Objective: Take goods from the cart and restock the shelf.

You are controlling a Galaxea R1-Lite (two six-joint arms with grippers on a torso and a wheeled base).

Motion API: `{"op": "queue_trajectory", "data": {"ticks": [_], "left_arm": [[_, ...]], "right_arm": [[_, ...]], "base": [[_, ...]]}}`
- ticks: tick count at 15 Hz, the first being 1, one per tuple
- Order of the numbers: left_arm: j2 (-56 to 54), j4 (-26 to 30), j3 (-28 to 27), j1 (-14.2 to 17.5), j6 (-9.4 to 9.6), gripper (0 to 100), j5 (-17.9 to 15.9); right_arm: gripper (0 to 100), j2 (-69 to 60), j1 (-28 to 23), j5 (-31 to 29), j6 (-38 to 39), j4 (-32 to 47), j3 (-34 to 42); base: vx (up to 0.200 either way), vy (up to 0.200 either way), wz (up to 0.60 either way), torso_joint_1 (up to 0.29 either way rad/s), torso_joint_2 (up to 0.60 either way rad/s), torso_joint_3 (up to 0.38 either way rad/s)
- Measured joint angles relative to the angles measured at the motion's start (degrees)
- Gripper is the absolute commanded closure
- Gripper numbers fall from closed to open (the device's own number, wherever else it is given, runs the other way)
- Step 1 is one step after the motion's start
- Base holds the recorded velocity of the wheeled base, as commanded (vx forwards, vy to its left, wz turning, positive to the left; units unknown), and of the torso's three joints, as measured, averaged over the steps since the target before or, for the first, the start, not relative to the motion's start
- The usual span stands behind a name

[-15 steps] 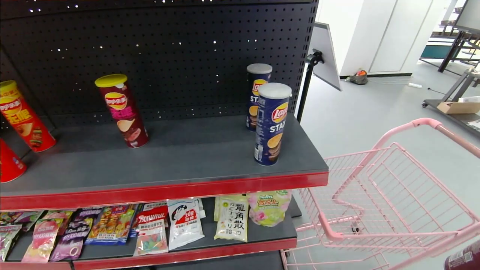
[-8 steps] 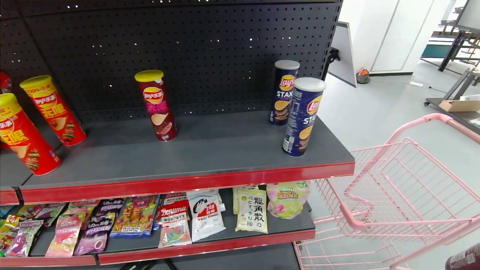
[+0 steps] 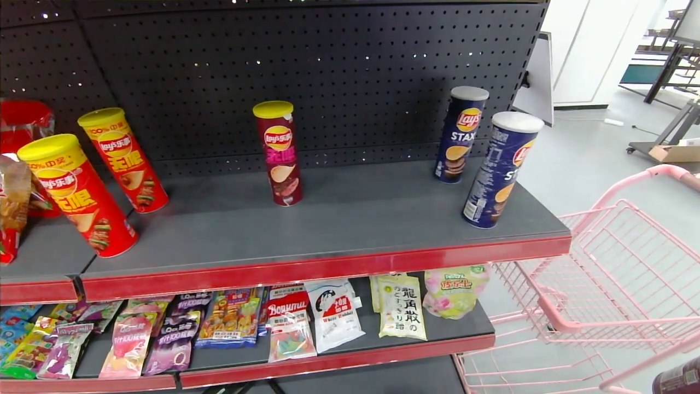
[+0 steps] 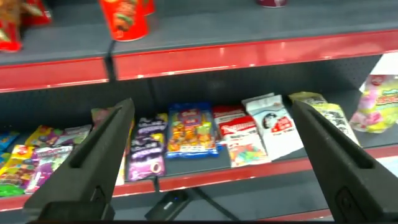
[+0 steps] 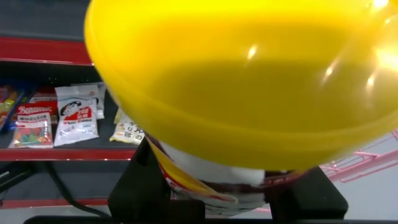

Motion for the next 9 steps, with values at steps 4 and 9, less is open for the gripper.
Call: {"op": "queue_trajectory", "data": {"ticks": [4, 9], "left_arm": [[0.00, 0.11, 0.00, -0.02, -0.28, 0, 0.06], [0.00, 0.11, 0.00, 0.00, -0.35, 0, 0.05]], "right_arm": [[100, -0.72, -0.04, 0.00, -0.09, -0.06, 0.04], [100, -2.28, 0.18, 1.26, -0.11, 0.05, 0.56]], "base": [[0.000, 0.000, 0.00, 0.000, 0.00, 0.000], [0.000, 0.000, 0.00, 0.000, 0.00, 0.000]]}}
